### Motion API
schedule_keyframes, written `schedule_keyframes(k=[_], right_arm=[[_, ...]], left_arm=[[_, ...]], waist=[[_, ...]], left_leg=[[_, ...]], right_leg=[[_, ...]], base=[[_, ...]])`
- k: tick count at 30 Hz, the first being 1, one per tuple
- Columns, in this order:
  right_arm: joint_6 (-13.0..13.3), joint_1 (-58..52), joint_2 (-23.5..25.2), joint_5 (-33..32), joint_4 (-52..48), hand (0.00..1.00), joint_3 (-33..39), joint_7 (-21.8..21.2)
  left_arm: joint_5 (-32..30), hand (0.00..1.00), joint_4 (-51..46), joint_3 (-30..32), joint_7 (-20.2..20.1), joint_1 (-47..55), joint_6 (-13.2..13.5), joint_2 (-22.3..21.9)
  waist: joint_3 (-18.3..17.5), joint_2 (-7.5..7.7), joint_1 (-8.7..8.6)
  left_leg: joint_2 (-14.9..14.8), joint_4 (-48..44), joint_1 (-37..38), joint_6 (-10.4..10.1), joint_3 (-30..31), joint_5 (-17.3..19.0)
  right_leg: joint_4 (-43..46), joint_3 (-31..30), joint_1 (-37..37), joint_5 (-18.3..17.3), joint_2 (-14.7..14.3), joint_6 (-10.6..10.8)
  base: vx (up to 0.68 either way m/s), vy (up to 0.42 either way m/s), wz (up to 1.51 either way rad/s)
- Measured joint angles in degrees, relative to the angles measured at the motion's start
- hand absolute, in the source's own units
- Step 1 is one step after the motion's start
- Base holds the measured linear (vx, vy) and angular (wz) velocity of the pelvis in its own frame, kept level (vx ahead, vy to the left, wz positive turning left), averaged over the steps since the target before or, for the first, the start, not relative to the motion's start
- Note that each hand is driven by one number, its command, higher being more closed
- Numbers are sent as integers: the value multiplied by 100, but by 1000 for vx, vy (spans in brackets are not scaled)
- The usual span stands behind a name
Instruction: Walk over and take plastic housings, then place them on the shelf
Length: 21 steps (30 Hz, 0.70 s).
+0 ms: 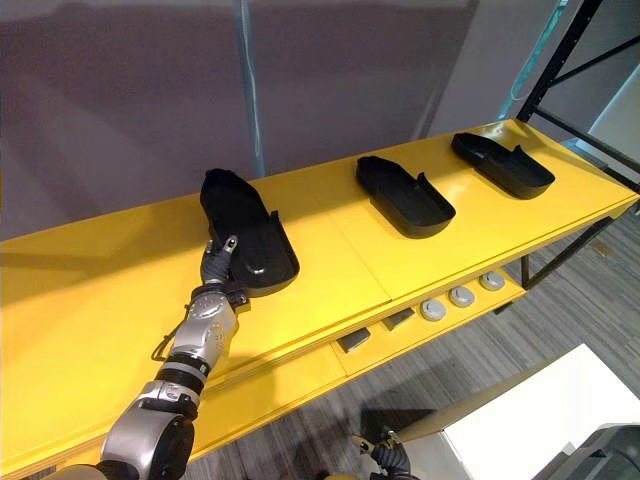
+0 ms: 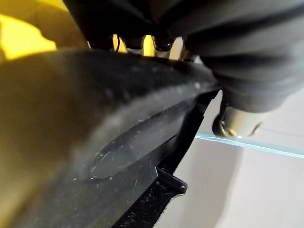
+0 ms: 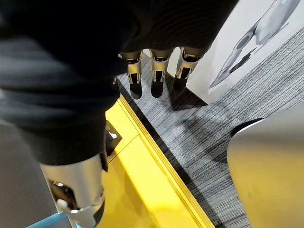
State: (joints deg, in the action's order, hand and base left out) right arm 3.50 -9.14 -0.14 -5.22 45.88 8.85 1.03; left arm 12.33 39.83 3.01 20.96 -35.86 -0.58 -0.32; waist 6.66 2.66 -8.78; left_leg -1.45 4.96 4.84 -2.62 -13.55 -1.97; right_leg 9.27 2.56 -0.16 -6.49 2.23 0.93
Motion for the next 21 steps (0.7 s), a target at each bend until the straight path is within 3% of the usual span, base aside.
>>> schedule_keyframes(k=[6,21], right_arm=[[0,24,-1,0,2,0,-8,0],[0,78,-38,8,9,0,-235,0]], left_arm=[[18,0,-187,-7,18,25,-19,-119],[193,0,-2255,-61,240,1166,201,-152]], waist=[[16,-8,6],[39,-49,76]], left_leg=[[1,-1,-64,-8,134,-42],[7,-1,-64,45,330,-120]], right_leg=[[-29,133,5,0,9,0],[-101,295,128,12,12,-14]], base=[[-14,5,10],[-30,5,7]])
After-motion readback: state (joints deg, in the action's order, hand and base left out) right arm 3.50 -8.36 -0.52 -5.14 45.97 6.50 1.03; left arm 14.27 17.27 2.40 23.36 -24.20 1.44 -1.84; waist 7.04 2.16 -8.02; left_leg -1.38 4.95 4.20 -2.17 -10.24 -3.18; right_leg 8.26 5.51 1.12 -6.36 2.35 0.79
